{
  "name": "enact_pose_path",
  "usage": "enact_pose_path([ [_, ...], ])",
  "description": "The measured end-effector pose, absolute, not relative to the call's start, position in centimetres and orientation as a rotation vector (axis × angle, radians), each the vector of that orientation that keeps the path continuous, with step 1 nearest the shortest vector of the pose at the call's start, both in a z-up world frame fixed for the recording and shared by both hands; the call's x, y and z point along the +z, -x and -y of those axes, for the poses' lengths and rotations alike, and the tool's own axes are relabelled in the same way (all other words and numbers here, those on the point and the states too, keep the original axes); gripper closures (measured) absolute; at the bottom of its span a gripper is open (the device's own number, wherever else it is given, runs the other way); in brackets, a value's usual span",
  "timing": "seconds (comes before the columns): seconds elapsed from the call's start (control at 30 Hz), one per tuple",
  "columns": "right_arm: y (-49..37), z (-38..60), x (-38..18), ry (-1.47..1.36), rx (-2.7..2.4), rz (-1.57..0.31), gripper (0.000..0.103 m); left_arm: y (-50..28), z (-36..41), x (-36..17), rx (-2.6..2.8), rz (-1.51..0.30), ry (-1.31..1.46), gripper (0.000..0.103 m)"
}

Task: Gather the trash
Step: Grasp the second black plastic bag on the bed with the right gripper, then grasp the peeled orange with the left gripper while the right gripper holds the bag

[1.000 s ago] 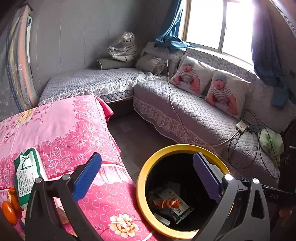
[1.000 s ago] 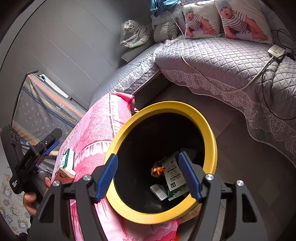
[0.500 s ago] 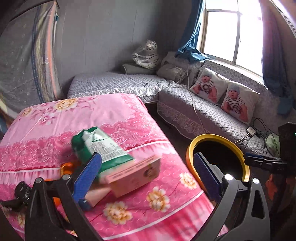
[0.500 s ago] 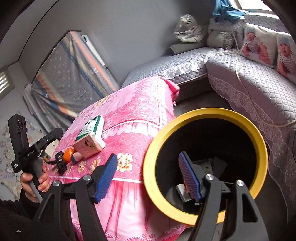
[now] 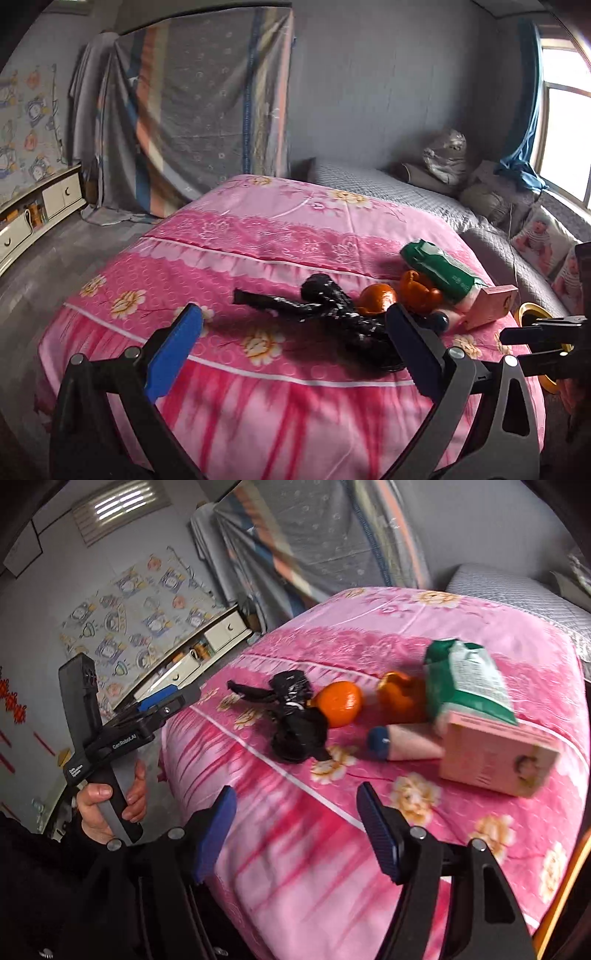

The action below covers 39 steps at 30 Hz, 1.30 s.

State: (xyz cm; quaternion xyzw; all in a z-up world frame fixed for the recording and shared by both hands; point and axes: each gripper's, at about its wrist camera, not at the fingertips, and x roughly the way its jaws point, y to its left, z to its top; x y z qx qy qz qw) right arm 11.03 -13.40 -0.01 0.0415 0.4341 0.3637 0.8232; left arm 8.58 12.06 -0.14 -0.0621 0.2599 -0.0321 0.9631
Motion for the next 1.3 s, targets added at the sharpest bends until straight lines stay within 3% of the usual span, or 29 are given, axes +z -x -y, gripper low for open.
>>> enact_pose_path([
  [0.47,-17.7,5.5,-4.0,0.057,0.532,-1.095,0.039,-7.6,-19.2,-2.3,-0.033,-0.507,0.263,0.008],
  [0.53,-17.9,5.0,-4.3,0.074,0.527,-1.114,0.051,-7.5,-19.5,-2.5,-0.023,-0.506,0.262,0.008],
  [0.83,-17.9,5.1,-3.8,0.034,0.57,-1.155,0.085,-7.2,-20.3,-2.6,-0.005,-0.513,0.265,0.008],
  [1.03,-17.1,8.5,-0.5,-0.094,0.632,-1.082,0.089,-7.4,-18.5,-2.1,-0.03,-0.528,0.208,0.008],
  [1.3,-14.4,20.7,7.6,-0.343,0.53,-0.789,0.089,-9.8,-13.6,-2.1,-0.144,-0.626,0.088,0.008],
])
